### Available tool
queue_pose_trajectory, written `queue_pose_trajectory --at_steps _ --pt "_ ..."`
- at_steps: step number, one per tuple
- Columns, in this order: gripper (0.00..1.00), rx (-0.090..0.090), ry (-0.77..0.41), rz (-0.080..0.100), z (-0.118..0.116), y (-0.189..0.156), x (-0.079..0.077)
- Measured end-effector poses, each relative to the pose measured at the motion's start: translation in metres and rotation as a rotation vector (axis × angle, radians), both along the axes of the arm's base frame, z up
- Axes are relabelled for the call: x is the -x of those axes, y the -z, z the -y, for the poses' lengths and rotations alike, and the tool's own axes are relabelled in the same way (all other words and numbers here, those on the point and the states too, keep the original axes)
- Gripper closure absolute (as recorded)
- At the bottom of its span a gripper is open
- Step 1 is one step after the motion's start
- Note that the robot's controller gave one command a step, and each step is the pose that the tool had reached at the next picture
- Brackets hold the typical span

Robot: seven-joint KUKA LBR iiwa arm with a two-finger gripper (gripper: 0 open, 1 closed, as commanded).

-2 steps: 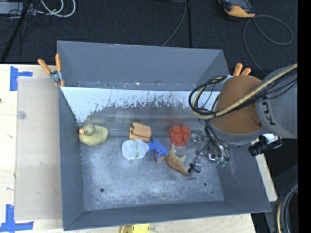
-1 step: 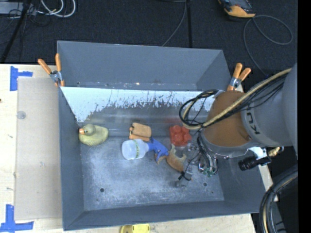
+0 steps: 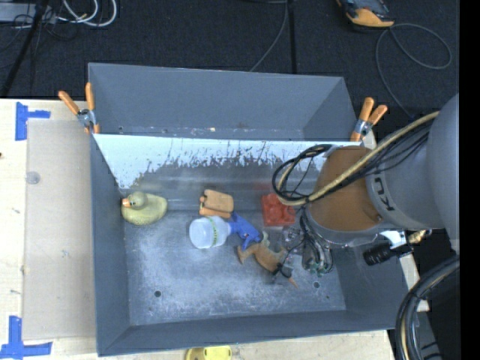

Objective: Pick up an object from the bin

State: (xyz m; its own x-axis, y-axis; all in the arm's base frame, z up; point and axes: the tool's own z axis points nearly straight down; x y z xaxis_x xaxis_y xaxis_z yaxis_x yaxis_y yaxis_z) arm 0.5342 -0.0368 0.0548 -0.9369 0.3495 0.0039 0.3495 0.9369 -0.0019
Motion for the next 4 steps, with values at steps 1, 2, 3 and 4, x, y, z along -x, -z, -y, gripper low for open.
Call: queue_pose_trajectory --at_steps 1,2,3,4 --pt "1.00 0.001 -0.003 0.001 0.000 -0.001 0.000" --pt "1.00 0.001 -0.004 -0.002 0.000 -0.006 0.002" --pt "1.00 0.000 -0.005 -0.007 0.000 -0.027 0.003" --pt "1.00 -0.001 -0.007 -0.007 -0.001 -0.048 0.003"
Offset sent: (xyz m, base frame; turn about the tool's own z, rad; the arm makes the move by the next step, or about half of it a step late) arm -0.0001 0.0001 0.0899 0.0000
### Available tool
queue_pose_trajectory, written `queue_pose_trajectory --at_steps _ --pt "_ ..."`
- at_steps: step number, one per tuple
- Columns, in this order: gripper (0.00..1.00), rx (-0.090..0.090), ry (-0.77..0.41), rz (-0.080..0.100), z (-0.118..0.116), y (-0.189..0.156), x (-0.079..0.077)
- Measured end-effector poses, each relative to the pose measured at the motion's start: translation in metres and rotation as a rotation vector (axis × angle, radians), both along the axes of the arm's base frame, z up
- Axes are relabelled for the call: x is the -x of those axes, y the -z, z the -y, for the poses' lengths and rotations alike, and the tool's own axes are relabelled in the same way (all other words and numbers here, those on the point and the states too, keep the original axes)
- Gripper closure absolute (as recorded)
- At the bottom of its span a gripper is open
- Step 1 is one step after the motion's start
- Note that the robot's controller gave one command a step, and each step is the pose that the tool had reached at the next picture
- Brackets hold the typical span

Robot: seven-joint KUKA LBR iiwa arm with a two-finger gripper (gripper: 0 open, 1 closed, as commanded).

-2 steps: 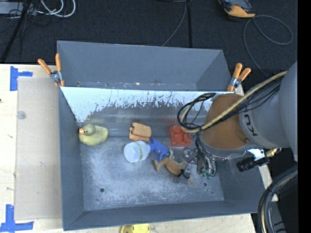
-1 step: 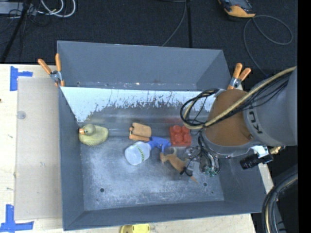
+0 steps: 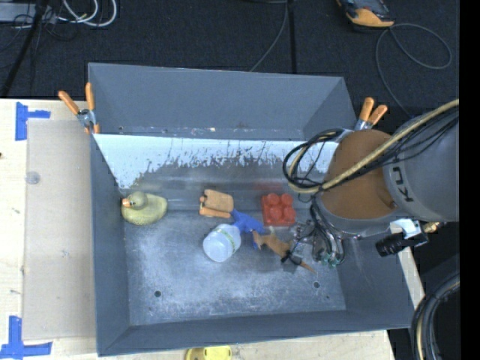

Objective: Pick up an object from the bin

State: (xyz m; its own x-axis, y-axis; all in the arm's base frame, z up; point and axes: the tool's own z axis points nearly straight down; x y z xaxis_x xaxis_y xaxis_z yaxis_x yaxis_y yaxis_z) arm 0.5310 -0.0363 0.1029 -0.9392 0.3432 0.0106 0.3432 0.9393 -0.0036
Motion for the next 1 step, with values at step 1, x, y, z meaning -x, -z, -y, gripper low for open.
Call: queue_pose_trajectory --at_steps 1 --pt "1.00 0.000 0.000 0.003 0.0001 -0.0196 -0.0009"
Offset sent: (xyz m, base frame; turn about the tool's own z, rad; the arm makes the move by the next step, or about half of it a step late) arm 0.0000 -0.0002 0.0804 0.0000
